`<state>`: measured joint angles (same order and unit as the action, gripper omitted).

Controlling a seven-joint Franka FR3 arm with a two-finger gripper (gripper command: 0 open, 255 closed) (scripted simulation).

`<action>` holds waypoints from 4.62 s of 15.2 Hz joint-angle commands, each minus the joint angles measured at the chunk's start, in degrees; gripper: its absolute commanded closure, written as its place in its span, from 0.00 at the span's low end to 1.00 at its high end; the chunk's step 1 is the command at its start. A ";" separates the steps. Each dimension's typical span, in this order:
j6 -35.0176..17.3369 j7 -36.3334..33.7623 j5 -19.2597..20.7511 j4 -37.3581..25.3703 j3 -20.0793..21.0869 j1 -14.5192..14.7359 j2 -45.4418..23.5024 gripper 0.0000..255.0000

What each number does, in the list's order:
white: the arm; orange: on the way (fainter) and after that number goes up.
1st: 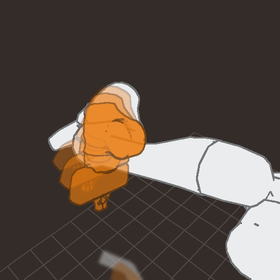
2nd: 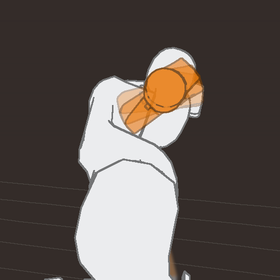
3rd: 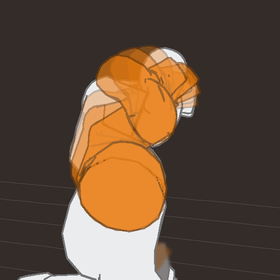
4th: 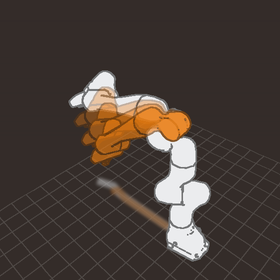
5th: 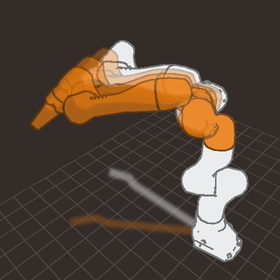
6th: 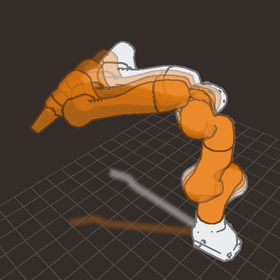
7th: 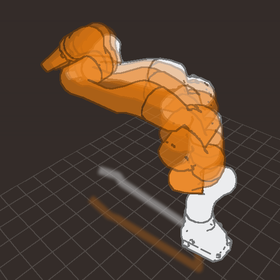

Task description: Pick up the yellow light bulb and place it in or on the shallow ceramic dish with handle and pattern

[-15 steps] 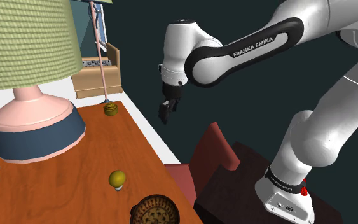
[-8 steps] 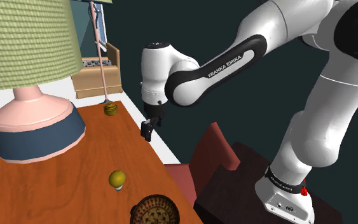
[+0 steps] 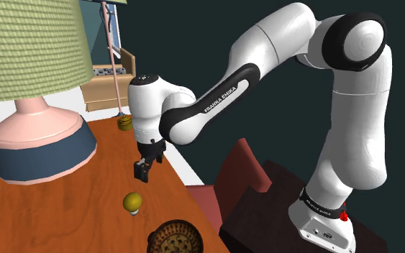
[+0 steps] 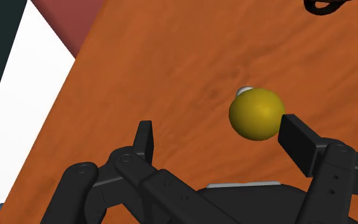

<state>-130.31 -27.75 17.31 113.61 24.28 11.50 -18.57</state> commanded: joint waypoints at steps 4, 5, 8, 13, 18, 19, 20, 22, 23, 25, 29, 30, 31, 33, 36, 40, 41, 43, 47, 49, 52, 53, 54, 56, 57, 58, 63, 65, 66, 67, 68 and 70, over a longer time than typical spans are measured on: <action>0.69 -3.66 3.89 -10.15 -1.17 4.75 -11.61 0.00; 0.99 -4.09 4.39 -12.33 -1.45 5.72 -13.82 0.00; 1.16 -4.83 5.40 -16.57 -2.14 7.62 -18.43 0.00; -1.26 -5.48 6.55 -16.55 -3.08 8.06 -20.91 0.00; -2.00 -5.68 6.91 -16.61 -3.39 8.21 -21.72 0.00; -2.00 -5.68 6.91 -16.61 -3.39 8.21 -21.72 0.00; -2.00 -5.68 6.91 -16.61 -3.39 8.21 -21.72 0.00; -2.00 -5.68 6.91 -16.61 -3.39 8.21 -21.72 0.00; -2.00 -5.68 6.91 -16.60 -3.38 8.21 -21.71 0.00; -2.00 -5.68 6.91 -16.60 -3.38 8.21 -21.71 1.00; -2.01 -5.72 6.91 -16.57 -3.38 8.23 -21.70 1.00; -2.02 -5.71 6.91 -16.56 -3.38 8.22 -21.70 1.00; -2.05 -5.71 6.92 -16.53 -3.38 8.22 -21.69 1.00; -2.00 -5.68 6.91 -16.61 -3.38 8.21 -21.72 1.00; -0.61 -5.20 6.22 -16.47 -2.81 7.83 -20.15 1.00; 1.31 -4.53 5.28 -16.47 -2.09 7.35 -18.14 1.00; 1.81 -4.36 5.04 -16.51 -1.91 7.23 -17.66 1.00; 2.81 -4.02 4.57 -16.61 -1.57 7.01 -16.71 1.00; 4.89 -3.34 3.63 -16.99 -0.93 6.61 -14.90 1.00; 5.95 -3.00 3.17 -17.26 -0.64 6.43 -14.04 1.00; 7.59 -2.50 2.49 -17.76 -0.21 6.19 -12.81 1.00; 8.15 -2.34 2.27 -17.96 -0.08 6.11 -12.42 1.00; 8.71 -2.17 2.05 -18.17 0.05 6.04 -12.04 1.00; 9.69 -1.89 1.68 -18.57 0.26 5.93 -11.39 1.00; 8.83 -2.60 1.28 -15.85 0.74 5.82 -9.54 1.00; 8.02 -3.27 0.85 -13.24 1.22 5.73 -7.73 1.00; 4.71 -6.30 -1.92 -1.67 3.87 5.73 0.88 1.00; 3.70 -7.34 -3.35 2.39 5.01 5.93 4.18 1.00; 3.26 -7.82 -4.14 4.31 5.59 6.09 5.81 1.00; 2.87 -8.28 -4.98 6.16 6.19 6.27 7.44 1.00; 2.51 -8.72 -5.87 7.95 6.79 6.49 9.05 1.00; 1.95 -9.54 -7.80 11.31 8.01 7.06 12.25 1.00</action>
<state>-128.34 -36.52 10.31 123.74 31.63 18.07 -7.60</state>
